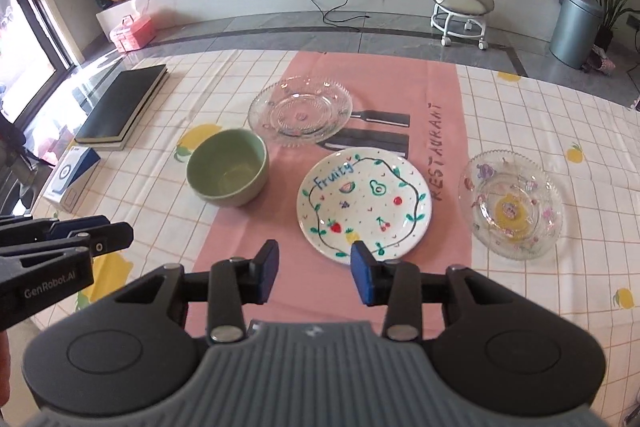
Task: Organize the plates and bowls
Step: 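Move the left tool to the pale green bowl and grasp its rim, then carry the green bowl with the left tool and lower it into the steel bowl, then open the left tool to release the green bowl and lift away, then move the left tool to the rim of the white Fruity plate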
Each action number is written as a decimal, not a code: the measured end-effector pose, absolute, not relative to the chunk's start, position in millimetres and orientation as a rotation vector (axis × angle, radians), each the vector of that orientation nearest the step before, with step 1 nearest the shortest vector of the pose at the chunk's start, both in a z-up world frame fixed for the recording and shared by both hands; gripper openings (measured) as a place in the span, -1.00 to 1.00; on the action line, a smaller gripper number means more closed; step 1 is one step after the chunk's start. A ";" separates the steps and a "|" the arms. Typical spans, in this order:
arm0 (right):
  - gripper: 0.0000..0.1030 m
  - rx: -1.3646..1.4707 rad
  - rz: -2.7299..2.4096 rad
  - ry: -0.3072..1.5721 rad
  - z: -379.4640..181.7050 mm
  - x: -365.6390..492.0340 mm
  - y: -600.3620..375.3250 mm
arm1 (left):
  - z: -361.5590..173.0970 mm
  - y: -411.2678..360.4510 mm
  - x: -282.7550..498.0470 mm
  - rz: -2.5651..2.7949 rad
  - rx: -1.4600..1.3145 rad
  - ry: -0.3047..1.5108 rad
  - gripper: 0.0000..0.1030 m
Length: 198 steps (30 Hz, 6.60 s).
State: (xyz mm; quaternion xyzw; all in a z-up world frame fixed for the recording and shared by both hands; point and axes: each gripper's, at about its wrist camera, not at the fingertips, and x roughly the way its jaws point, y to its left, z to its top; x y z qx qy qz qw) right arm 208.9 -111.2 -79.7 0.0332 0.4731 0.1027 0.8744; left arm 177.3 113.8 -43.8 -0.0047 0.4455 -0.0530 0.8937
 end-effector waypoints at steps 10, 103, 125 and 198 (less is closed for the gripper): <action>-0.24 0.180 0.196 1.101 -115.3 269.5 -100.2 | -67.2 145.5 224.0 -0.077 -0.160 0.942 0.02; -0.83 0.280 0.313 1.308 -73.4 122.4 -132.6 | -34.8 68.4 88.2 -0.029 -0.231 1.224 -0.82; -0.86 0.223 0.283 1.426 -123.2 145.2 -130.8 | -82.2 57.6 109.2 -0.058 -0.188 1.376 -0.77; -0.14 0.312 0.081 0.861 -149.1 161.5 -291.6 | -42.3 -26.8 170.7 -0.341 -0.232 0.928 -0.02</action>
